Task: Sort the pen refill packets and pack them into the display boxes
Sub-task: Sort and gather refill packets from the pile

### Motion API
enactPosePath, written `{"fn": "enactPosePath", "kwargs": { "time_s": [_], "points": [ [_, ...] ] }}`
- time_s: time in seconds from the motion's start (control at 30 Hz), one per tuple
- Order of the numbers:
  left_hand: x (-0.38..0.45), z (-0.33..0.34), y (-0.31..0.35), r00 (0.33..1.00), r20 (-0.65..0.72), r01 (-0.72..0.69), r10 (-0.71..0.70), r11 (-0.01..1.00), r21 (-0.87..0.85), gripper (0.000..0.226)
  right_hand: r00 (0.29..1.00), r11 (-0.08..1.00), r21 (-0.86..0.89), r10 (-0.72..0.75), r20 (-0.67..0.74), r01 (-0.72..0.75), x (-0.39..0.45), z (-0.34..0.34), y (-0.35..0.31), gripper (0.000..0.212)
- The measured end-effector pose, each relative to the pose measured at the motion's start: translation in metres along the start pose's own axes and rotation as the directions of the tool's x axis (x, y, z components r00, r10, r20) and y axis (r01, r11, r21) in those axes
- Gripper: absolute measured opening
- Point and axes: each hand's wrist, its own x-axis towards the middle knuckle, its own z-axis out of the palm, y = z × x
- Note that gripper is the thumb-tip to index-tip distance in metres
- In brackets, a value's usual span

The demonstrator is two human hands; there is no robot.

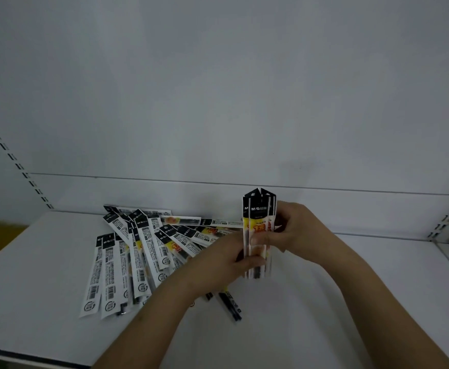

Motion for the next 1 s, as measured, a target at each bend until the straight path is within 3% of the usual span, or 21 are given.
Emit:
{"fn": "enactPosePath", "kwargs": {
  "time_s": [0.2, 0.33, 0.4, 0.53, 0.67, 0.83, 1.0],
  "points": [
    [0.000, -0.007, -0.006, 0.999, 0.023, 0.028, -0.026, 0.998, -0.055, 0.023, 0.996, 0.998, -0.005, 0.062, 0.059, -0.062, 0.000, -0.018, 0.005, 0.024],
    [0.002, -0.007, -0.016, 0.993, -0.066, 0.100, -0.101, 0.995, -0.020, 0.001, 0.991, 0.993, -0.064, 0.097, -0.087, -0.103, -0.002, -0.033, 0.008, 0.012],
    [0.002, -0.006, -0.016, 0.987, -0.101, 0.122, -0.122, 0.993, -0.009, 0.008, 0.988, 0.991, -0.085, 0.091, -0.124, -0.102, -0.005, -0.043, 0.007, 0.013],
    [0.003, -0.006, -0.016, 0.988, -0.086, 0.128, -0.129, 0.992, -0.013, 0.005, 0.997, 0.996, -0.060, 0.071, -0.010, -0.072, -0.012, -0.048, -0.001, 0.011],
    [0.005, -0.009, -0.016, 0.984, -0.115, 0.139, -0.135, 0.990, 0.025, 0.008, 0.997, 0.992, -0.098, 0.071, -0.029, -0.074, -0.018, -0.063, -0.008, 0.033],
    [0.006, -0.005, -0.012, 0.995, -0.032, 0.095, -0.094, 0.995, 0.011, 0.004, 0.995, 0.994, -0.091, 0.070, 0.065, -0.064, -0.014, -0.040, -0.009, 0.005],
    [0.007, -0.007, -0.001, 0.993, 0.114, 0.025, -0.025, 1.000, 0.004, 0.030, 0.999, 0.987, -0.160, 0.030, 0.031, -0.025, -0.007, -0.020, -0.006, 0.010]
  ]
}}
